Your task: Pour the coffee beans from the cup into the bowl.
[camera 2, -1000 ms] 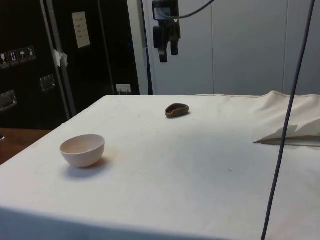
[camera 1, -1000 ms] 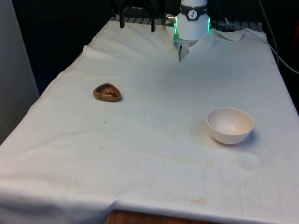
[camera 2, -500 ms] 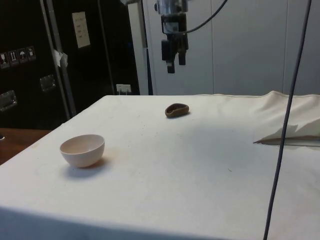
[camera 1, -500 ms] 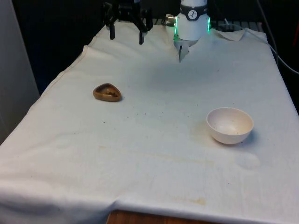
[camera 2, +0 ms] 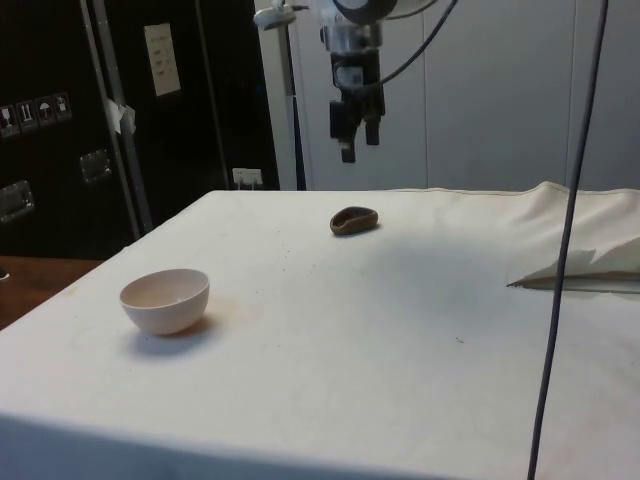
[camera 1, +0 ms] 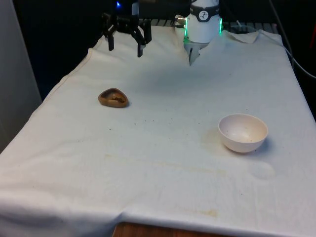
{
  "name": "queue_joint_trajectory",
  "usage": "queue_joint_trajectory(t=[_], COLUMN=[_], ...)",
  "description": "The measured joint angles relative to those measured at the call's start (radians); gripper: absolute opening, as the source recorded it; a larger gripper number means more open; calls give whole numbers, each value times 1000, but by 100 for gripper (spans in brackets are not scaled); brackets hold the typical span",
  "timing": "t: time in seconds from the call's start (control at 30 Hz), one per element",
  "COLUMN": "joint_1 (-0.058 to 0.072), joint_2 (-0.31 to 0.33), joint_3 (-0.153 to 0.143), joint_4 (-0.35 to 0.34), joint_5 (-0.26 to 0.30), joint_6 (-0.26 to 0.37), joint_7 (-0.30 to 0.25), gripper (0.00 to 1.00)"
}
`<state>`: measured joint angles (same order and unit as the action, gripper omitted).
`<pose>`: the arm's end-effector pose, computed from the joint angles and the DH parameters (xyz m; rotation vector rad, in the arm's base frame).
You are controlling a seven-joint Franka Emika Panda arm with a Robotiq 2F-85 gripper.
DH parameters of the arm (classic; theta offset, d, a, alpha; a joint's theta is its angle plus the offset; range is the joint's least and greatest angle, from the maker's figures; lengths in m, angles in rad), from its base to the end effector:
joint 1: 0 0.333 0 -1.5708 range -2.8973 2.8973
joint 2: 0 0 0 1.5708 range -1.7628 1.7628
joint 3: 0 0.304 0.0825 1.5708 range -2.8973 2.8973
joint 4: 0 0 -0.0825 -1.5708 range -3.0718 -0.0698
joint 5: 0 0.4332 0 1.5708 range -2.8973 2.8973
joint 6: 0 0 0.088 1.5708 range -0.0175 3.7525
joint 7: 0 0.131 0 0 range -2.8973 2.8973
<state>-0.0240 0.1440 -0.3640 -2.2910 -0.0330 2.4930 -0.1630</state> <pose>0.5223 -0.2176 0.2258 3.0392 -0.2960 0.0683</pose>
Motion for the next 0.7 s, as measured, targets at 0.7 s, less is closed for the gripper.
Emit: queue_joint_trajectory(t=[0.7], joint_1=[-2], joint_2=[119], joint_3=[-47], joint_4=[30], joint_5=[63], joint_6=[73], joint_7=[12], gripper=[100])
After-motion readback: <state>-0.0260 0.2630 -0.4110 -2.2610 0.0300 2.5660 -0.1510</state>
